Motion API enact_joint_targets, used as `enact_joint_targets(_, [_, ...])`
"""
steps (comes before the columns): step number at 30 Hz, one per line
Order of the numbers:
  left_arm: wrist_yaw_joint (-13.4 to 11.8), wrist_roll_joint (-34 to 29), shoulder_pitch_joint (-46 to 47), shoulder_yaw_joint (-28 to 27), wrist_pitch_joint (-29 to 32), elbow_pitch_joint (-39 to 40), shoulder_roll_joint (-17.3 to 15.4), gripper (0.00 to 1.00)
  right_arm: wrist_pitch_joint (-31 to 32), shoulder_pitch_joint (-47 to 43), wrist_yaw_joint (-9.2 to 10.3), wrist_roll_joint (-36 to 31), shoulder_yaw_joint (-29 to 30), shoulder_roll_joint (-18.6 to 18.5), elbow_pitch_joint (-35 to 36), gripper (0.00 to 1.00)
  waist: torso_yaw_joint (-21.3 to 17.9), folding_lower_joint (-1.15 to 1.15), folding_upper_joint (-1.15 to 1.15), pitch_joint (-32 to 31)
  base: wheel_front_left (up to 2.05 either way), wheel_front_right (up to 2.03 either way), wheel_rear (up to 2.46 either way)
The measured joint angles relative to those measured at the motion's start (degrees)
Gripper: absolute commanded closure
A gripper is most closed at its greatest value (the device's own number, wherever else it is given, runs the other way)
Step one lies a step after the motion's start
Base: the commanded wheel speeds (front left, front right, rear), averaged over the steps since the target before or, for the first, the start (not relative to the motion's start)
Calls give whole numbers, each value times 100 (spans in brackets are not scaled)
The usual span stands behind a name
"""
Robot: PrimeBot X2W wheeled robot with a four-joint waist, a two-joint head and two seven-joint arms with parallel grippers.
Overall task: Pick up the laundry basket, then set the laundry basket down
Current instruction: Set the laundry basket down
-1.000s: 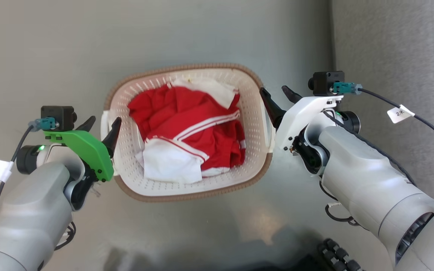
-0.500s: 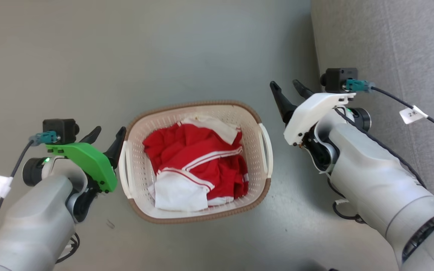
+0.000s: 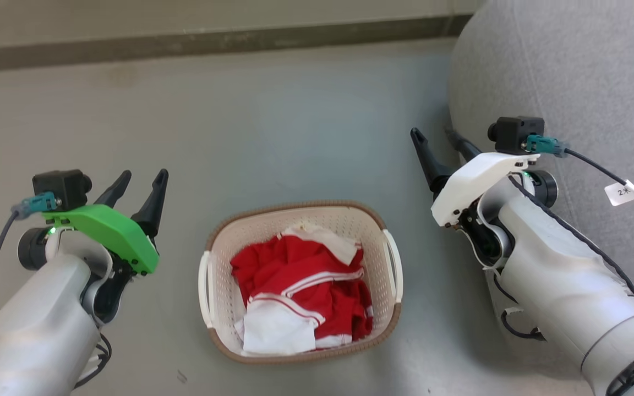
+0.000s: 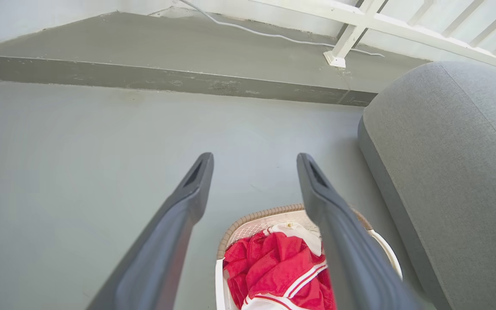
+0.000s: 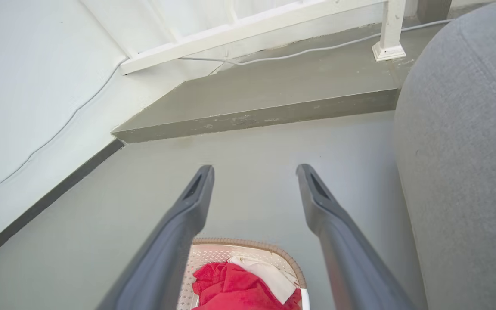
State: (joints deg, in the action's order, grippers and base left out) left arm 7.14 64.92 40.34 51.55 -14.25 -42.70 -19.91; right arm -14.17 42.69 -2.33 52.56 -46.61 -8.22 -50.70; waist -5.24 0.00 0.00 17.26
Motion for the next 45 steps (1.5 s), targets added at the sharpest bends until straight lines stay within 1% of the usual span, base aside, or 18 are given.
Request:
enact_joint_targets(6, [0,-430,-350,-570,0,278,0,0,-1,-286,131,-438,353,-141,477,0,31,0,0,-497,0,0,0])
enact_joint_targets(11, [-20,-771,-694,-906,0,541,18,0,-1,-732,260,-787,606,-336,824,0,51,0,0,-907,0,0,0])
enact_joint_targets(14, [-115,-1029,-862,-1099,0,791,15,0,-1,-898,352,-957,748,-369,1101,0,61,0,0,-1127,0,0,0])
enact_joint_targets(15, [-147,-1082,-906,-1162,0,862,15,0,-1,-931,355,-1039,779,-382,1189,0,63,0,0,-1189,0,0,0])
enact_joint_targets(17, [-229,-1249,-1022,-1356,0,1044,16,0,-1,-993,444,-1167,867,-415,1373,0,65,0,0,-1300,0,0,0])
enact_joint_targets(21, [-434,-1501,-1271,-1856,0,1440,21,0,-3,-1199,600,-1437,1131,-489,1769,0,64,0,0,-1461,0,0,0])
enact_joint_targets(22, [-488,-1603,-1334,-1994,-1,1558,21,0,-10,-1254,609,-1499,1206,-505,1879,0,64,0,0,-1488,0,0,0])
enact_joint_targets(25, [-553,-1781,-1519,-2350,-1,1913,45,0,-19,-1433,678,-1650,1405,-543,2149,0,69,0,0,-1541,0,0,0])
enact_joint_targets(28, [-621,-2036,-1730,-2586,-16,2173,90,0,-27,-1674,709,-1806,1579,-563,2370,0,89,0,0,-1565,0,0,0])
enact_joint_targets(31, [-676,-2186,-2114,-2797,-16,2383,129,0,-27,-1960,795,-1933,1769,-563,2621,0,109,0,0,-1586,0,0,0])
enact_joint_targets(37, [-675,-2431,-2546,-2997,-16,2669,292,0,-27,-2269,800,-2130,1939,-517,2876,0,112,0,0,-1597,0,0,0])
enact_joint_targets(42, [-673,-2566,-2735,-3139,-16,2794,316,0,-36,-2439,801,-2219,2024,-482,2997,0,104,0,0,-1602,0,0,0])
enact_joint_targets(45, [-671,-2711,-2869,-3206,-16,2867,397,0,-36,-2541,801,-2290,2063,-453,3061,0,99,0,0,-1605,0,0,0])
